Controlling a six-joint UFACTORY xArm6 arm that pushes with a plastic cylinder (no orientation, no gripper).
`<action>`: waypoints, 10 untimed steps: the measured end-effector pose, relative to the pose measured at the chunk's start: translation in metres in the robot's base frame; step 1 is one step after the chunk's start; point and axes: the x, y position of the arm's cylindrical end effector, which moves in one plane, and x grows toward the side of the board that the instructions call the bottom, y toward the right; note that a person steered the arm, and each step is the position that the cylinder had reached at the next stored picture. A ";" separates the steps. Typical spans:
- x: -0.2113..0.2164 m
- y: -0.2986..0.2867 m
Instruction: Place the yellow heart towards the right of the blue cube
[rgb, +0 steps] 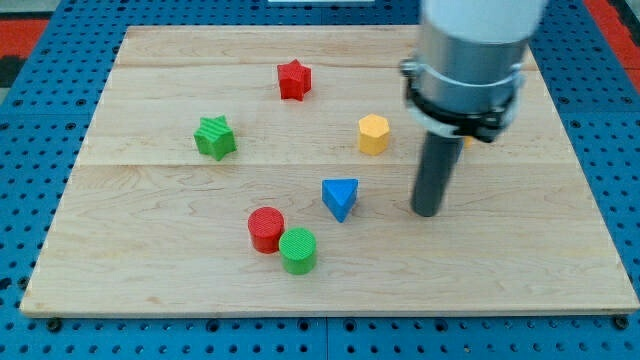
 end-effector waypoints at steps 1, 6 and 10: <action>-0.001 0.011; -0.136 -0.023; -0.137 0.031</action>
